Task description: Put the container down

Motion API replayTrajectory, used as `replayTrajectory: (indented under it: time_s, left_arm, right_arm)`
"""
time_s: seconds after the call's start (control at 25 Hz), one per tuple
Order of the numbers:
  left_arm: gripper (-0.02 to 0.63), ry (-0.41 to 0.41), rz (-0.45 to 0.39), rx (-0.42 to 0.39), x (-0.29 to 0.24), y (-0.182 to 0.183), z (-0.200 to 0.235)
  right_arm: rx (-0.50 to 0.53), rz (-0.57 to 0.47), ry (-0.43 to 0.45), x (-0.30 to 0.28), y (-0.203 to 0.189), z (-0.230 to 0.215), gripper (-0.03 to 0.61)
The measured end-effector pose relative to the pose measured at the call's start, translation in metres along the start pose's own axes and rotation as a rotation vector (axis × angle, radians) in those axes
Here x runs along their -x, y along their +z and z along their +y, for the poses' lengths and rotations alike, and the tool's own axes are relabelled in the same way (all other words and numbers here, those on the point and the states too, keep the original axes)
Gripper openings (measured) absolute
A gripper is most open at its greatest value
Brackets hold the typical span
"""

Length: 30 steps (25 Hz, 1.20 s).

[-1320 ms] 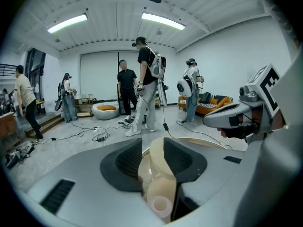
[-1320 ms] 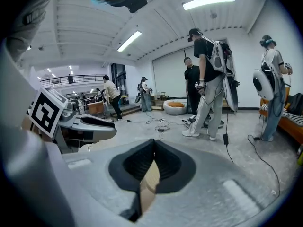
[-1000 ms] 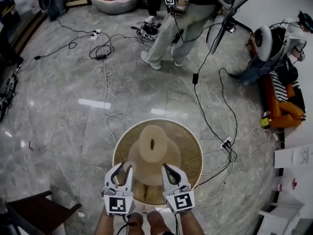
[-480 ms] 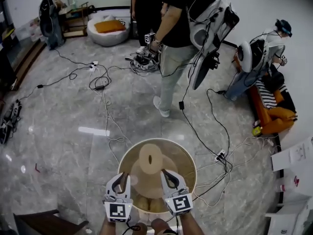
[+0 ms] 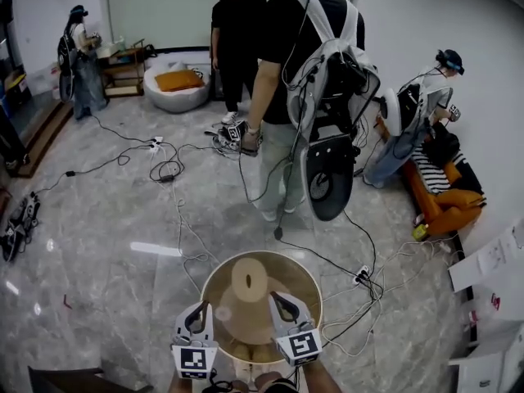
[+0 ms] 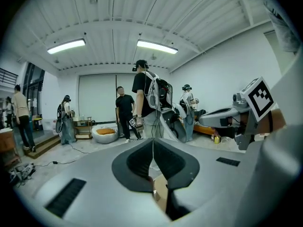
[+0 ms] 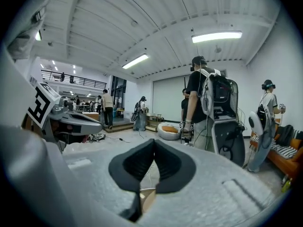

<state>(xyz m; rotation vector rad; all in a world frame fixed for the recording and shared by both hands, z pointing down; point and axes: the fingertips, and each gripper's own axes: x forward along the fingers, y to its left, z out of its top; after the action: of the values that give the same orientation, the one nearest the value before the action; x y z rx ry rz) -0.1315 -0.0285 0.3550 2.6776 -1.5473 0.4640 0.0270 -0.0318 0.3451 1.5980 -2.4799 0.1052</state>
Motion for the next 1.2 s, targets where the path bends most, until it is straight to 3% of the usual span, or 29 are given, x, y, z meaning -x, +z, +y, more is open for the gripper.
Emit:
replayTrajectory:
  time_s: [0.68,1.2]
  left_arm:
    - [0.020,-0.039,-0.043,-0.005,0.086,0.021,-0.023]
    - [0.020,-0.039,-0.058,-0.006,0.097,0.023,-0.037]
  right_arm:
    - [-0.001,0.002,-0.105,0.103,0.010,0.018,0.000]
    - [-0.006,-0.018,-0.087,0.117,0.011,0.026,0.000]
